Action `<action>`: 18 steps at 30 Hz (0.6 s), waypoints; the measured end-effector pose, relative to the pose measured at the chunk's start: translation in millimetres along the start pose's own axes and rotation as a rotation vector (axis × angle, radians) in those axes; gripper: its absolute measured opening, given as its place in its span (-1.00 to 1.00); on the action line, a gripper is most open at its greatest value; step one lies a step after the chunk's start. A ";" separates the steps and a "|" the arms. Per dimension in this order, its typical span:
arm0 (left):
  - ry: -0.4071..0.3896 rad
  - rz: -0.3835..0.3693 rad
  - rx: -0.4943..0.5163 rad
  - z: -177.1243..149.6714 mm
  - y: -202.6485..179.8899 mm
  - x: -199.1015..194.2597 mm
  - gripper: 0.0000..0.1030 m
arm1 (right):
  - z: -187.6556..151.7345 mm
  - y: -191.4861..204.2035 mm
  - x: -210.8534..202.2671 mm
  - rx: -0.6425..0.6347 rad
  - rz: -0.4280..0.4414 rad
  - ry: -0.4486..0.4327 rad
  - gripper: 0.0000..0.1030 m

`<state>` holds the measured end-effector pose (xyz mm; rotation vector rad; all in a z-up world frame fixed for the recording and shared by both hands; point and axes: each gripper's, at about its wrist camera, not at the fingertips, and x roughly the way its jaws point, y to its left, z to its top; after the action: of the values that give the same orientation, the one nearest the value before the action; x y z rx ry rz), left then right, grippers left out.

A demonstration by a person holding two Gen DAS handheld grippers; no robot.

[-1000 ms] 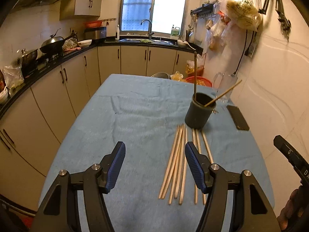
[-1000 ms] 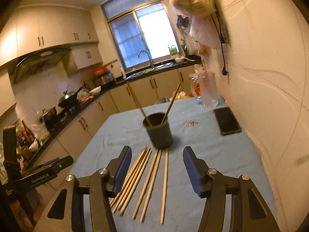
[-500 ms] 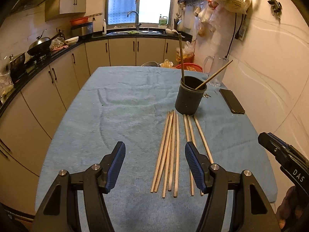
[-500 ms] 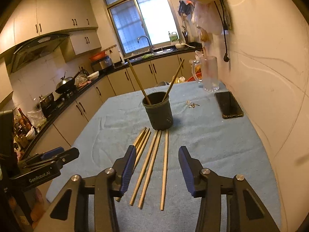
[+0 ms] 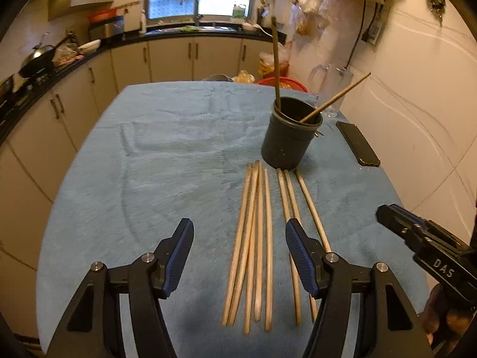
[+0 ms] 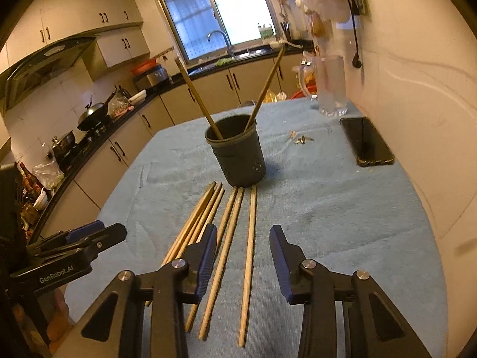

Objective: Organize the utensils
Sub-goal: 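Move the left gripper back over the remaining chopsticks, then close the left gripper on another wooden chopstick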

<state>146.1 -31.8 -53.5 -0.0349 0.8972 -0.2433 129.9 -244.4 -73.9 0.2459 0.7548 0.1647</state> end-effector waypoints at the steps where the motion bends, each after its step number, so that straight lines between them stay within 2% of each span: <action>1: 0.019 -0.016 0.003 3.6 -0.3 10.8 0.26 | 1.1 -2.1 5.4 0.005 -0.005 0.013 -0.25; 5: 0.069 -0.038 0.011 14.0 -2.7 43.4 0.25 | 8.9 -14.5 36.3 0.040 0.023 0.078 -0.36; 10: 0.121 -0.057 0.044 28.4 -9.3 77.9 0.05 | 21.2 -22.6 73.6 0.038 0.035 0.140 -0.47; 12: 0.149 -0.072 0.051 32.7 -11.4 89.5 -0.12 | 25.6 -27.1 89.6 0.038 0.045 0.167 -0.50; 16: 0.169 -0.083 0.064 40.7 -13.6 107.4 -0.17 | 29.8 -36.8 112.3 0.066 0.050 0.206 -0.51; 18: 0.178 -0.084 0.073 43.9 -15.0 115.1 -0.30 | 31.7 -37.9 120.5 0.065 0.050 0.221 -0.56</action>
<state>246.1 -75.4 -112.7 0.0172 1.0645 -0.3621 240.6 -257.6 -141.3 0.3119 0.9751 0.2173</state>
